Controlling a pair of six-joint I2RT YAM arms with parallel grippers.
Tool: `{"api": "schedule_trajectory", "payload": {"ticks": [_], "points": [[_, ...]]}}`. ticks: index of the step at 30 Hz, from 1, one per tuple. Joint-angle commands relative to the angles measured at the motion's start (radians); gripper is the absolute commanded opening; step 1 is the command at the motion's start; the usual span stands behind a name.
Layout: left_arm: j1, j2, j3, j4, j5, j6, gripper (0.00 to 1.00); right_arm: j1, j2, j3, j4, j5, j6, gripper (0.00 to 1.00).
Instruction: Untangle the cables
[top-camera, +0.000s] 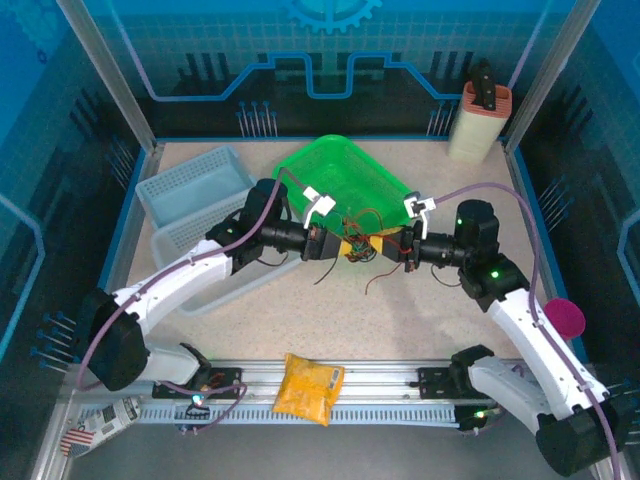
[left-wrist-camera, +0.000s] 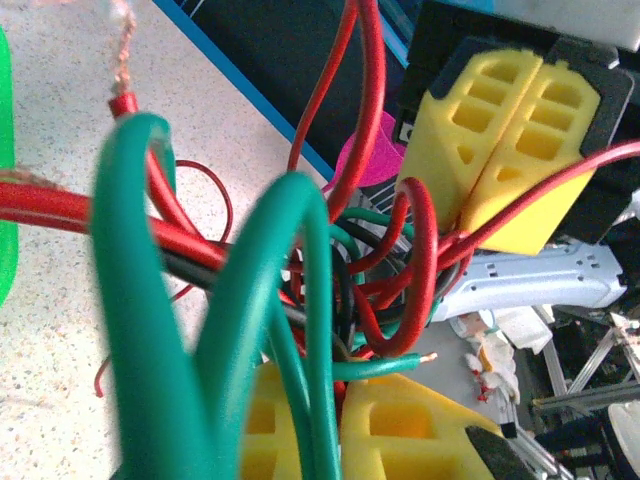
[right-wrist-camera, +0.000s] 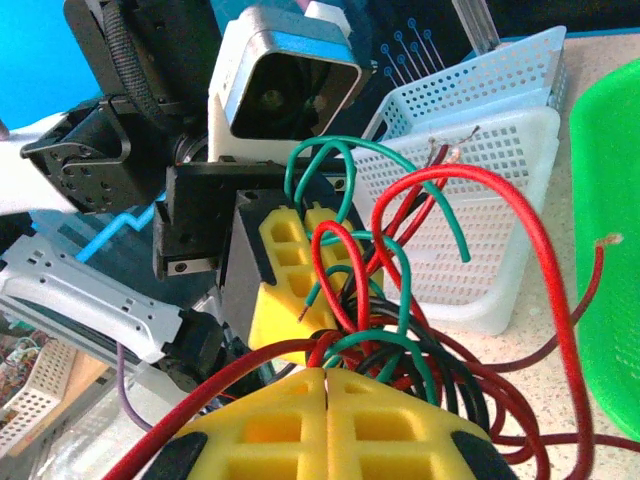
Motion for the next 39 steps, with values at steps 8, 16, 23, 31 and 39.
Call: {"api": "schedule_trajectory", "payload": {"ticks": [8,16,23,31,39], "points": [[-0.006,0.088,0.108,-0.014,-0.139,-0.244,0.00,0.025,-0.114,0.001,-0.093,0.129,-0.135,0.00],[0.032,0.068,0.099,0.039,-0.176,-0.367,0.00,0.028,-0.158,-0.050,-0.187,0.204,-0.161,0.00],[0.062,0.031,0.095,0.138,-0.160,-0.436,0.00,0.033,-0.179,-0.144,-0.294,0.278,-0.181,0.00],[0.065,0.009,0.128,0.102,-0.139,-0.394,0.00,0.033,-0.139,-0.172,-0.364,0.390,-0.148,0.00],[0.095,-0.056,0.154,0.049,-0.136,-0.354,0.00,0.023,-0.096,-0.180,-0.419,0.544,-0.037,0.00]]}}
